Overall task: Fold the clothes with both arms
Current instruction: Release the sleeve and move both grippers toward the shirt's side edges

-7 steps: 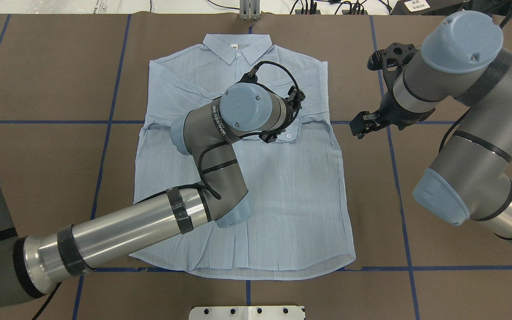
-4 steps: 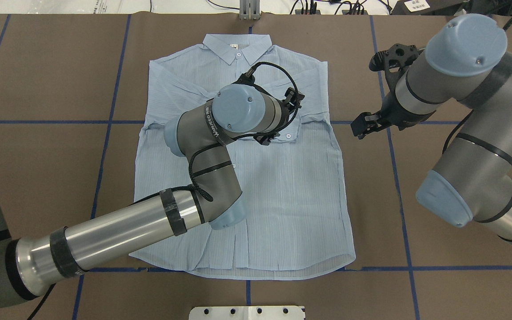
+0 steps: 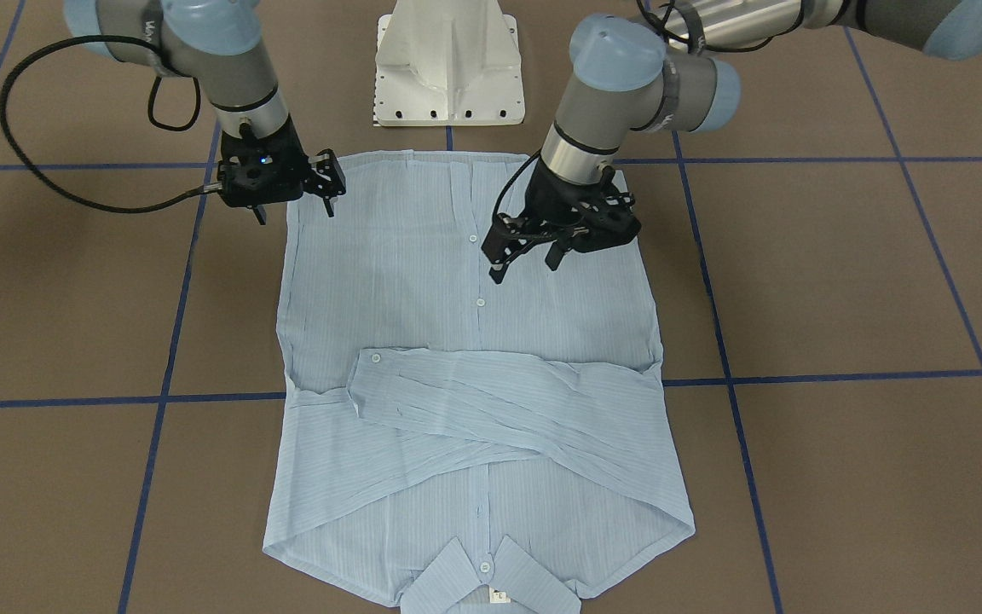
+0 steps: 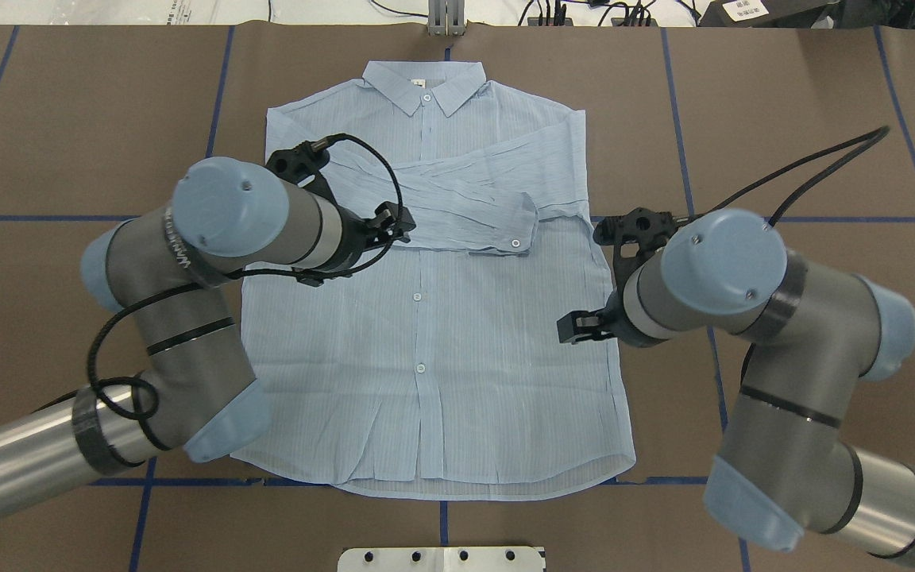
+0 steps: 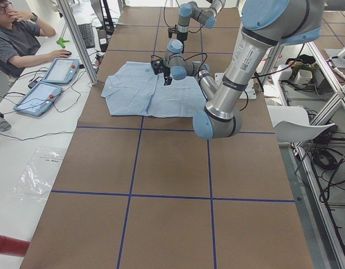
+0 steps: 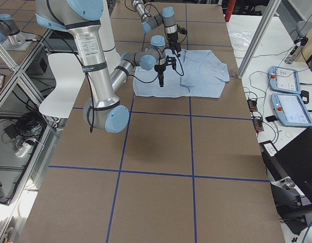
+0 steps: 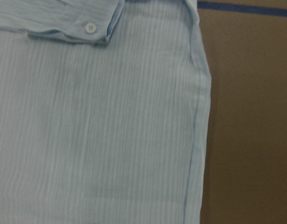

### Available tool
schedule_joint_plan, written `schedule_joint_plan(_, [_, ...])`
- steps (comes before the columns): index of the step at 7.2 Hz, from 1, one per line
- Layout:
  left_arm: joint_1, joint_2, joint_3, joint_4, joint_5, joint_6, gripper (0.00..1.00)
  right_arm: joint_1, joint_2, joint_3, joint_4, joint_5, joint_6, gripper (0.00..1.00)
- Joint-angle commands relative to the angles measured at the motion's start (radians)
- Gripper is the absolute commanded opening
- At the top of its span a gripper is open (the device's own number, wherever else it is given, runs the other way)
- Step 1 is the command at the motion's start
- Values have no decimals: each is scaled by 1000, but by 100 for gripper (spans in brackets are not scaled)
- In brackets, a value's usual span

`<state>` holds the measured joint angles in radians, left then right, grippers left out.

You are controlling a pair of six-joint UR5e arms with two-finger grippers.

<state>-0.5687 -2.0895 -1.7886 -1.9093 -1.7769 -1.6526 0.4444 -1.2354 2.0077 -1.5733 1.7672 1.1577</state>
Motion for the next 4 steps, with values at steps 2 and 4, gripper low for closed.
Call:
schedule_joint_plan(2, [0,166,-170,26,-7,93,100,-125,-28,-4,24,-106,82,100])
schedule_joint_plan(4, [3,163,-167,27,-9,91,100,-125,-206,-6,268,-95,83,100])
